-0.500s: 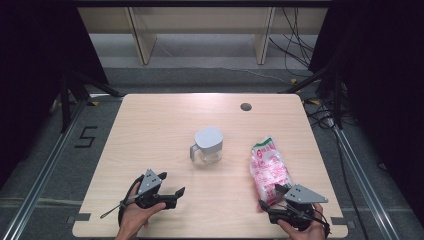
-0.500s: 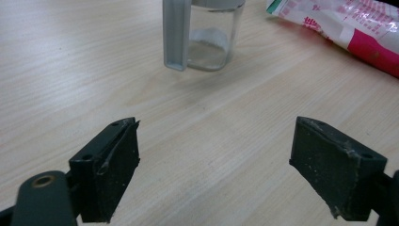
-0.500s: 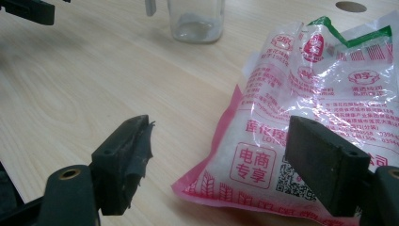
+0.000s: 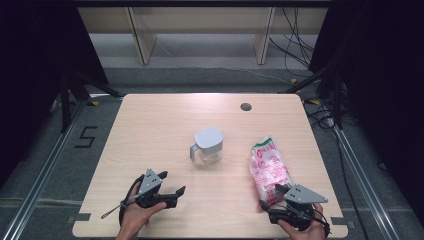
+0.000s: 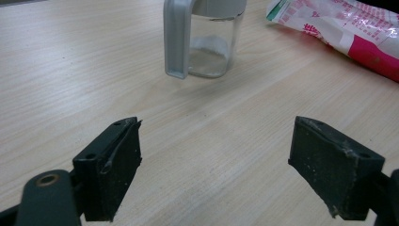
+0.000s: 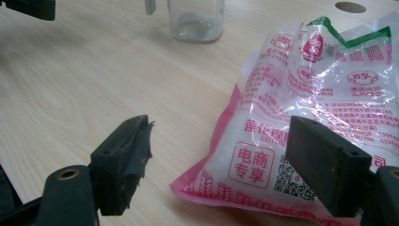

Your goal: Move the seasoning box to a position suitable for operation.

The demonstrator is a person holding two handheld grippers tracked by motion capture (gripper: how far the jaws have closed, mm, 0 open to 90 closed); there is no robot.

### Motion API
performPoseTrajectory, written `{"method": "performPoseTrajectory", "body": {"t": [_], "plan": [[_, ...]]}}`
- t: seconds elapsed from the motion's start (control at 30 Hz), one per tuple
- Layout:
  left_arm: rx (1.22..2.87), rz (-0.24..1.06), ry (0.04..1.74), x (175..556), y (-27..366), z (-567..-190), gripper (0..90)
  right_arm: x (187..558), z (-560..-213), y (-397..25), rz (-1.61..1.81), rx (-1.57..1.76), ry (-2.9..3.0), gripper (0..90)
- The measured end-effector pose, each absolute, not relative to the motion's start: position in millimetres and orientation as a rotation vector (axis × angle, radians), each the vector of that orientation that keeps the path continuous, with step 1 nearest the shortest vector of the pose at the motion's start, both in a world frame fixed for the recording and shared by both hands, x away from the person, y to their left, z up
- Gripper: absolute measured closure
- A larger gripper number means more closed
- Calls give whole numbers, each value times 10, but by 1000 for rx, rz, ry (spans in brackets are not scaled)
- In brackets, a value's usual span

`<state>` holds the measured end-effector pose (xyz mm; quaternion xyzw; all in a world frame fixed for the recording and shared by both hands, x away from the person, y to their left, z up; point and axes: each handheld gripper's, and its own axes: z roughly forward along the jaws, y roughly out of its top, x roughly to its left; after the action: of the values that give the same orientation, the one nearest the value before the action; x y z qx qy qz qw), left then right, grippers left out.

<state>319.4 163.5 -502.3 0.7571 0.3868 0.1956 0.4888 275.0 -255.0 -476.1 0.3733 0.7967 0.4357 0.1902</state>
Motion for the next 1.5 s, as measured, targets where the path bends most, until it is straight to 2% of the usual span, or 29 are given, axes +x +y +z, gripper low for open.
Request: {"method": "performPoseTrajectory", "body": {"t": [0.57, 0.7, 0.97, 1.2, 1.5], "plan": [[1844, 483, 965, 3305, 1604, -4987, 205, 2753, -4765, -2548, 1227, 1034, 2236, 246], [1811, 485, 989, 3422, 1560, -4925, 308, 2746, -4763, -2547, 1227, 1049, 2228, 246], [1787, 516, 980, 3730, 1397, -4871, 380, 2775, -4773, -2568, 1233, 1022, 2231, 246], [1812, 544, 970, 3903, 1269, -4904, 390, 2767, -4772, -2561, 1260, 1020, 2218, 246], [1828, 551, 956, 4089, 1158, -4961, 570, 2769, -4784, -2558, 1261, 1042, 2234, 246]]}}
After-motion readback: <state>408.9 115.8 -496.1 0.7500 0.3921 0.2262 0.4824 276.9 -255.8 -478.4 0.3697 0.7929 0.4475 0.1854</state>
